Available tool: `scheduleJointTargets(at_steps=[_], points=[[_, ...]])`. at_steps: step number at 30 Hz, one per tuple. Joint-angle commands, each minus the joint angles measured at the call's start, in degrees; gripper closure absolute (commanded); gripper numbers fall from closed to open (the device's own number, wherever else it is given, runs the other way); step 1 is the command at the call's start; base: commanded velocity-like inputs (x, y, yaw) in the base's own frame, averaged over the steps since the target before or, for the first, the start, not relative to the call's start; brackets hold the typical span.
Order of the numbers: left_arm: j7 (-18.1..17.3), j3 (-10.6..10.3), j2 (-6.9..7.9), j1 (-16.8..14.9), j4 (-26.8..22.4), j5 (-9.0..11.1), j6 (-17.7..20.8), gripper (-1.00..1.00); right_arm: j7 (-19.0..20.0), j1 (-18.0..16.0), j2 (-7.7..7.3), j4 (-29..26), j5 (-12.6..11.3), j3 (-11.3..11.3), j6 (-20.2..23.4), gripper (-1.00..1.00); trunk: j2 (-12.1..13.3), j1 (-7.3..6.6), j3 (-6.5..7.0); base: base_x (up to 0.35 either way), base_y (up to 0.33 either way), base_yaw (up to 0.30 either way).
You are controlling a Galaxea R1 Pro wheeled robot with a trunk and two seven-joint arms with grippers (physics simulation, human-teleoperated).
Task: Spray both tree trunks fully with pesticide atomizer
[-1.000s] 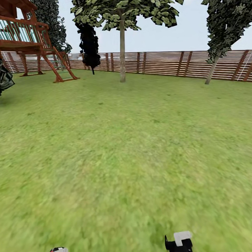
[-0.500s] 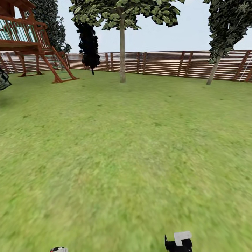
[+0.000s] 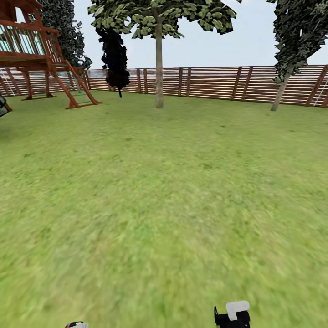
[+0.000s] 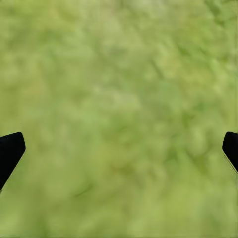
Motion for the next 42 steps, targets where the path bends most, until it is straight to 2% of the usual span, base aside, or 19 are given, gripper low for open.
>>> scheduleJointTargets(at_steps=[1,42], points=[[-0.02,-0.17,0.01,-0.02,0.04,0.42,-0.18,1.0,-0.6,-0.04,0.01,0.06,0.6,0.19,0.05,-1.0,-0.02,0.03,-0.05,0.339,0.0,0.0],[-0.11,-0.17,-0.05,-0.06,-0.14,0.42,-0.18,1.0,-0.6,-0.04,0.01,0.06,0.6,0.19,0.05,-1.0,-0.02,0.03,-0.05,0.339,0.0,0.0]])
